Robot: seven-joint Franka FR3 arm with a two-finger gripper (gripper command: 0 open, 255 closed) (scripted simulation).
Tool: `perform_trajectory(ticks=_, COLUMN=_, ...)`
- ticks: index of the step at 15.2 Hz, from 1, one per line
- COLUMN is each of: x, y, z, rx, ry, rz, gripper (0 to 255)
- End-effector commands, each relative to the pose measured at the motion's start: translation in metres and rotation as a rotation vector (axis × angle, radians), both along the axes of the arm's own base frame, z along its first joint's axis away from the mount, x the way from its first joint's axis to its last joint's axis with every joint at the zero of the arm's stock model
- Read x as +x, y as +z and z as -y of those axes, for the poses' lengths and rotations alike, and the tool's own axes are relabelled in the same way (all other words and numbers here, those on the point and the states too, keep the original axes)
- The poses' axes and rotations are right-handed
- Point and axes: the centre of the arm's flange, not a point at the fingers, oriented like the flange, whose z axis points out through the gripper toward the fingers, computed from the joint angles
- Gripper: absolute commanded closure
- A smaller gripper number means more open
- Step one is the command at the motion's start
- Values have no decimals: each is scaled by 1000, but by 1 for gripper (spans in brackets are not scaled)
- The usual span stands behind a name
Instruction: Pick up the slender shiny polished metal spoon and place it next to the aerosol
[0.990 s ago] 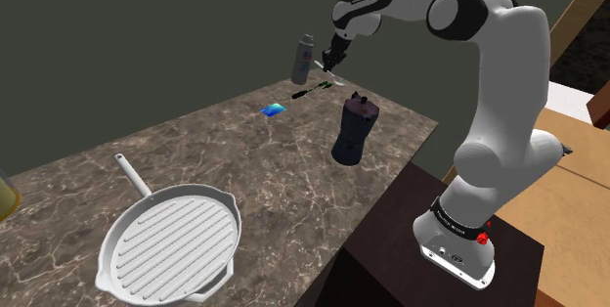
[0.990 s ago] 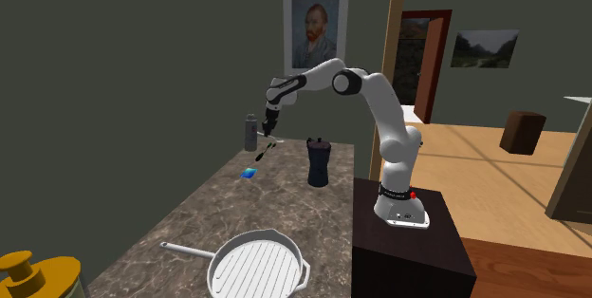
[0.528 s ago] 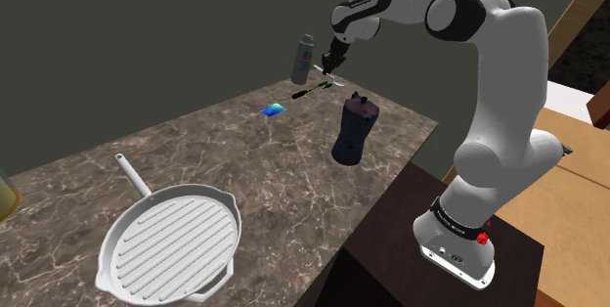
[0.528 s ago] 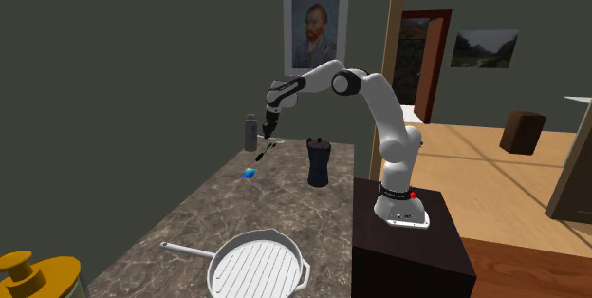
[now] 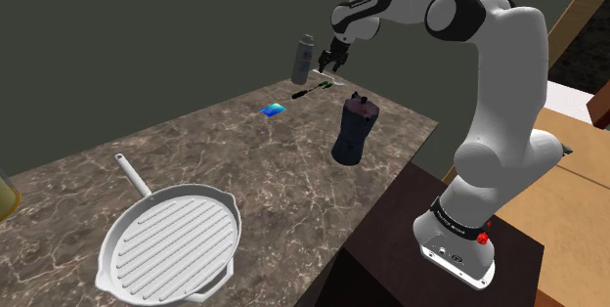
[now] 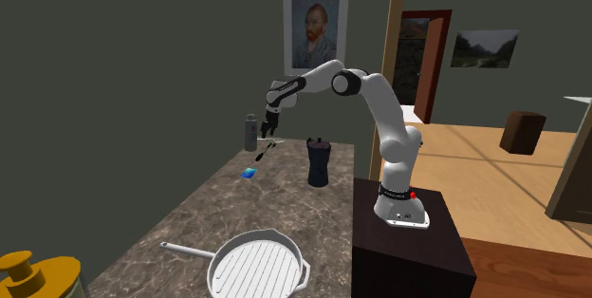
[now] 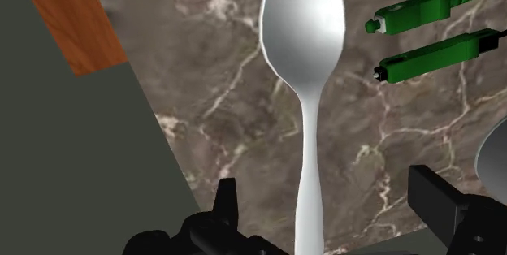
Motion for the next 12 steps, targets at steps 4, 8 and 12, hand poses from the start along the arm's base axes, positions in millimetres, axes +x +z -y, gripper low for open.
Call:
perform_trajectory(ticks=4, x=-12, y=48, z=5, rx=0, ry=0, rz=0, gripper=0)
perform_trajectory(ticks=8, x=-12, y=48, z=5, rx=0, ry=0, rz=0, gripper=0)
perform_trajectory(ticks=12, x=-12, y=48, z=5, rx=0, ry=0, rz=0, gripper=0)
